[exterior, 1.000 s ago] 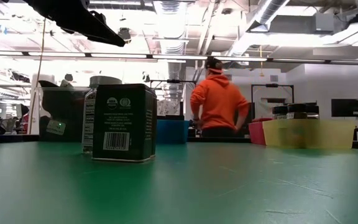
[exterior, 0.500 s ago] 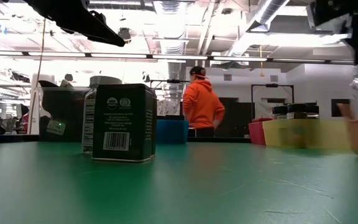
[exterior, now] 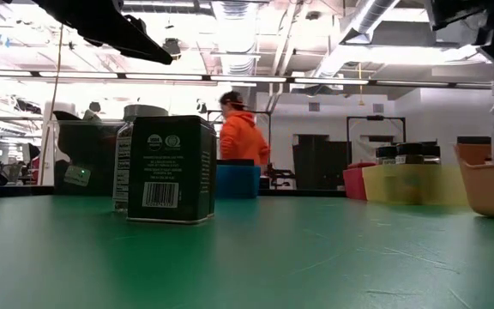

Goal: Sort spices by type
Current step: Put the white seasoning from the top right into the orange bin, then put the white seasoning into the orange bin

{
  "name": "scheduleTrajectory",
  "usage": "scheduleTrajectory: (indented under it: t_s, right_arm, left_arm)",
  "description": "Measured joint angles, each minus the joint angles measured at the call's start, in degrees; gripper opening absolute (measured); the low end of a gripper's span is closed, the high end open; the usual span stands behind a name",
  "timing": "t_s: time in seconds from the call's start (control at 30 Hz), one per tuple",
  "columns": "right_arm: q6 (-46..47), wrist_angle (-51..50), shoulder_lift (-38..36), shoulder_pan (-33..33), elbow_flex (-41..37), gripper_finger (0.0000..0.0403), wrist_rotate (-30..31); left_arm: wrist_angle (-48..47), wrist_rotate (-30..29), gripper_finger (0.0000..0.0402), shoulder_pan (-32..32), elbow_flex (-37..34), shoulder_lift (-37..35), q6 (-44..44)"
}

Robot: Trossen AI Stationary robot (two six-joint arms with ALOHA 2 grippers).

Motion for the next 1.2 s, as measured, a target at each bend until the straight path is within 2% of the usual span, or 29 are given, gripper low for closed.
scheduleTrajectory:
  t_s: [0.17,0.3,0.43,0.8,1.03,1.2]
  right_arm:
    - [3.98,-0.08,-3.10,-1.76,0.00,0.0230,-0.76]
    - [4.55,-0.17,-4.97,-3.68,0.00,0.0249,-1.50]
    - [2.28,-0.14,-4.88,-5.61,0.00,0.0263,-2.21]
    - [-2.98,-1.68,-4.11,-8.63,1.57,0.0267,-3.93]
    - [-3.79,-4.76,-4.40,-8.40,6.51,0.0268,-1.60]
    - [-8.31,-0.25,-4.34,-9.65,8.01,0.0268,-0.25]
  left_arm:
    - [-0.10,0.00,0.0336,0.00,0.00,0.00,-0.66]
    - [-0.77,0.00,0.0336,0.00,0.00,0.00,-1.47]
    - [-1.55,0.00,0.0336,0.00,0.00,0.00,-1.81]
    - [-2.19,0.02,0.0336,0.00,0.00,-0.01,-2.24]
    - [-2.25,0.57,0.0336,0.00,0.00,-0.02,-3.33]
    - [-2.68,0.57,0.0336,0.00,0.05,-0.02,-3.81]
